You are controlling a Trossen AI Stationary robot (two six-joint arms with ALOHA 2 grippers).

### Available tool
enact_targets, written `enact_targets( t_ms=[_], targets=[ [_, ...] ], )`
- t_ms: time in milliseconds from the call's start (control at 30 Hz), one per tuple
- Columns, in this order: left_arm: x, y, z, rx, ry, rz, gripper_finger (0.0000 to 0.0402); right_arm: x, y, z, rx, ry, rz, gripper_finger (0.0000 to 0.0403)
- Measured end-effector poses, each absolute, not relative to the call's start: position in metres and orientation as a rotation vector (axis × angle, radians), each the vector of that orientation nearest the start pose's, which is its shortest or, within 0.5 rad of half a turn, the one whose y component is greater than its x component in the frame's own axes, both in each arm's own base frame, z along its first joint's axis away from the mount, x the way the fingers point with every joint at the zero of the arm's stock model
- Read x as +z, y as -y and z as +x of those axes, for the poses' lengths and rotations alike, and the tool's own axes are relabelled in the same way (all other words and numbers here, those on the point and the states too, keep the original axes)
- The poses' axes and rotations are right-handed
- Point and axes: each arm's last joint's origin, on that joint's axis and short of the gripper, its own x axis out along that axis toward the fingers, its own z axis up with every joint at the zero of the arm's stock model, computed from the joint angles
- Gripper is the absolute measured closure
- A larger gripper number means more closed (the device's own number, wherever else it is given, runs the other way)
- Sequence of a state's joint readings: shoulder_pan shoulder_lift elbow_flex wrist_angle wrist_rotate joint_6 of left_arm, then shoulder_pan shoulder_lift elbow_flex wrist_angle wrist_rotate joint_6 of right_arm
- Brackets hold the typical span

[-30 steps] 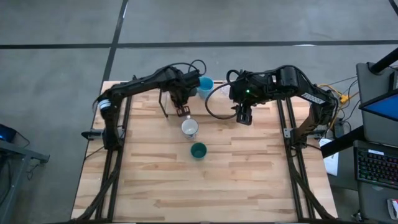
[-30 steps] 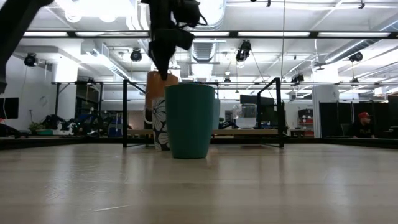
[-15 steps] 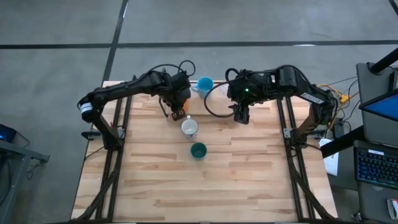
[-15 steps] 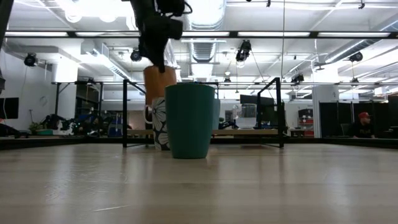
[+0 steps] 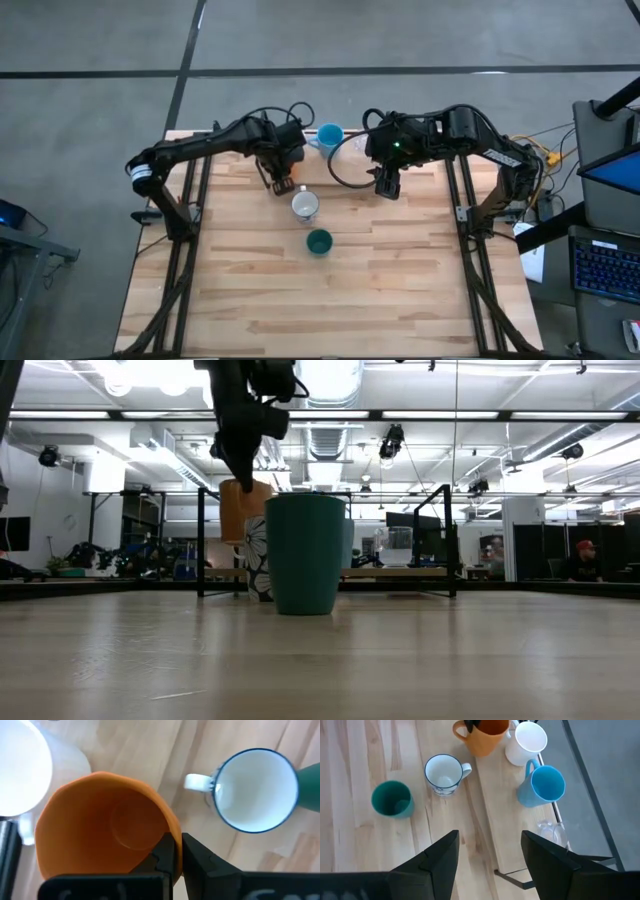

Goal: Stack small to large cups/mugs on shelf
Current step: Put the orange mug on the shelf

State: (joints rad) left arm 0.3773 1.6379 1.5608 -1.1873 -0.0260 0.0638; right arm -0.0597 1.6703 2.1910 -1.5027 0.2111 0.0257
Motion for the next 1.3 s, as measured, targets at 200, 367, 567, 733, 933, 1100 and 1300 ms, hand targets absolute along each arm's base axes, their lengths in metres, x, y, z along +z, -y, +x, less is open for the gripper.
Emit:
enact_targets(
  t_ms=[200,367,567,733,933,1100,1300],
  targets=[
    [0.311,-0.123,0.29,0.332,-1.28,-0.175,0.0401,0.461,0.023,0.282,-0.261,-0.973,-0.051,0.0195],
    [0.307,-0.127,0.288,0.342,-1.291,-0.186,0.0401,0.461,0.023,0.282,-0.261,-0.973,-0.051,0.0195],
    [0.307,-0.128,0.288,0.346,-1.285,-0.186,0.04,0.461,0.023,0.282,-0.261,-0.973,-0.052,0.0195],
    [0.305,-0.129,0.29,0.35,-1.278,-0.188,0.0381,0.461,0.023,0.282,-0.261,-0.972,-0.052,0.0195],
    [0.297,-0.132,0.296,0.352,-1.3,-0.194,0.0375,0.46,0.023,0.282,-0.26,-0.972,-0.055,0.0195],
    [0.292,-0.134,0.298,0.349,-1.315,-0.195,0.0374,0.46,0.023,0.282,-0.258,-0.974,-0.058,0.0195],
    [0.292,-0.135,0.298,0.374,-1.317,-0.176,0.0383,0.46,0.023,0.282,-0.27,-0.973,-0.068,0.0195]
  ],
)
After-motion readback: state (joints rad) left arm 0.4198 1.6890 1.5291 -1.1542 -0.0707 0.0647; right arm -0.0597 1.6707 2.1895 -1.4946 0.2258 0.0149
